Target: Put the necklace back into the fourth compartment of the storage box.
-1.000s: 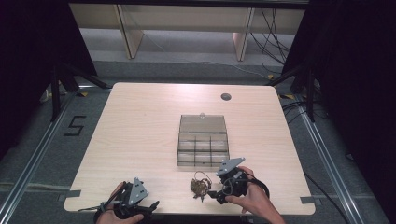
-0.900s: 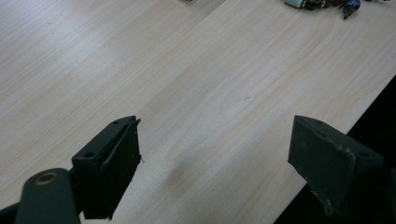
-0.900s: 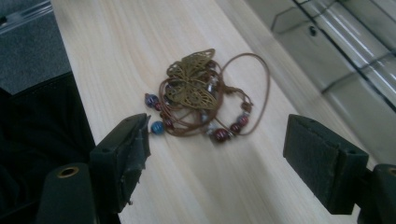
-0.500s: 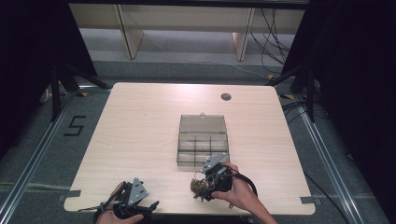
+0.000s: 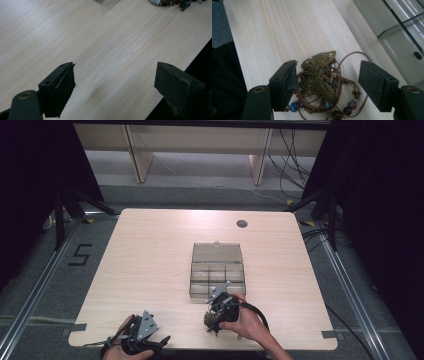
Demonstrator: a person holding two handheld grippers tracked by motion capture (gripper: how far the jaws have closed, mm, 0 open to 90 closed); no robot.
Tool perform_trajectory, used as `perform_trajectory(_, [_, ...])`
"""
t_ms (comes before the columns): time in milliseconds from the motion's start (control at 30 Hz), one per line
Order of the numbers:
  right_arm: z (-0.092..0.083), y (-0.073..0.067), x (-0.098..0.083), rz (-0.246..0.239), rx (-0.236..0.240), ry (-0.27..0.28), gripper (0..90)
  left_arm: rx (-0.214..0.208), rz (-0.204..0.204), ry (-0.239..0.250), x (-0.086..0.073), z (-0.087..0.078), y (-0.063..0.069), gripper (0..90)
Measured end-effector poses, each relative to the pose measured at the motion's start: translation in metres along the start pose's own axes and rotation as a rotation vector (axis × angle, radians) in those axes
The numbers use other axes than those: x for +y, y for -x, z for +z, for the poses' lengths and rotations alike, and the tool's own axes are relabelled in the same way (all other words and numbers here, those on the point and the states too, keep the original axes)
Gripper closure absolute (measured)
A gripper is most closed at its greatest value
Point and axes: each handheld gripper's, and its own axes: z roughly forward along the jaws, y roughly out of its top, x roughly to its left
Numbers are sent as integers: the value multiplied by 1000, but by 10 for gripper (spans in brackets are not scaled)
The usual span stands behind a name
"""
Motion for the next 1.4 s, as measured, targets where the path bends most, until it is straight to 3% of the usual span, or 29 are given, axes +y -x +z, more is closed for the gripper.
perform_trajectory(133, [3, -1, 1, -5, 3, -26, 361, 0, 3, 2, 0, 0, 0, 161])
perform_trajectory(167, [6, 4, 2, -78, 3, -8, 386, -1, 4, -4, 0, -1, 0, 162])
perform_trajectory(200, [5, -1, 2, -12, 16, -39, 423, 0, 8, -6, 1, -3, 0, 162])
perform_trajectory(233, [5, -2, 2, -21, 13, -42, 445, -1, 26, -4, 1, -3, -2, 161])
perform_trajectory(267, [6, -1, 2, -44, 15, -36, 487, -1, -2, -10, 0, -3, -1, 162])
perform_trajectory(367, [6, 0, 3, -77, 23, -31, 592, 1, -3, 4, 0, -1, -1, 161])
perform_trajectory(433, [5, 0, 3, -90, 19, -37, 596, 1, 14, 3, 0, -2, -1, 161])
perform_trajectory(467, [6, 2, 4, -129, 21, -30, 597, 1, 13, 3, 0, -2, -1, 161])
perform_trajectory(500, [6, 1, 4, -129, 23, -31, 598, 0, 6, -15, 1, -3, -1, 161])
perform_trajectory(567, [4, 0, 3, -88, 28, -46, 599, -3, -2, -3, 0, -2, -1, 162])
perform_trajectory(600, [4, 0, 2, -88, 31, -49, 599, -5, 0, -29, 1, -4, -1, 161])
perform_trajectory(633, [4, 2, 3, -118, 36, -42, 601, -2, -5, -6, -1, -2, -1, 162])
perform_trajectory(667, [3, 0, 2, -69, 36, -58, 604, -2, -4, -11, 0, -1, -2, 161])
perform_trajectory(700, [2, 1, 3, -87, 30, -49, 630, 2, -6, -5, 0, -1, -1, 161])
perform_trajectory(733, [1, 3, 3, -105, 49, -31, 747, 1, -2, -4, 0, -2, -1, 161])
perform_trajectory(767, [-6, -1, 3, -38, 64, -36, 793, 6, -3, -12, 0, -2, -1, 161])
perform_trajectory(833, [-11, 1, 6, -74, 70, -21, 832, 7, -2, -13, 0, -2, 0, 161])
perform_trajectory(867, [-14, -2, 6, -25, 67, -47, 839, -3, -1, -11, 0, -1, -1, 161])
perform_trajectory(900, [-14, -2, 6, -25, 67, -47, 839, -3, -1, -11, 0, -1, -1, 161])
perform_trajectory(967, [-12, 1, 6, -70, 64, -36, 847, 2, 12, -6, 0, -2, -1, 161])
perform_trajectory(1000, [-11, 4, 6, -125, 64, -18, 850, 2, 12, -7, 0, -2, -1, 161])
perform_trajectory(1033, [-12, 2, 6, -113, 69, -25, 853, 2, 12, -7, 0, -2, -1, 161])
perform_trajectory(1100, [-13, 2, 7, -144, 67, -21, 861, -1, 0, -11, 0, -3, -1, 161])
perform_trajectory(1133, [-15, 2, 9, -188, 58, -12, 865, 0, 5, -3, 0, -2, -1, 161])
perform_trajectory(1167, [-17, 0, 9, -175, 71, -16, 866, 0, 5, -3, 0, -2, -1, 161])
perform_trajectory(1200, [-18, 0, 10, -209, 73, -6, 867, 0, 0, -3, 0, -3, -1, 161])
perform_trajectory(1233, [-22, -2, 10, -178, 81, -11, 867, 0, -2, -2, 0, -3, -1, 161])
perform_trajectory(1333, [-29, -2, 11, -189, 84, -2, 868, 4, -1, -2, 0, -3, -1, 162])
perform_trajectory(1400, [-33, -1, 12, -221, 79, -8, 868, 0, -4, -8, 1, -3, -2, 162])
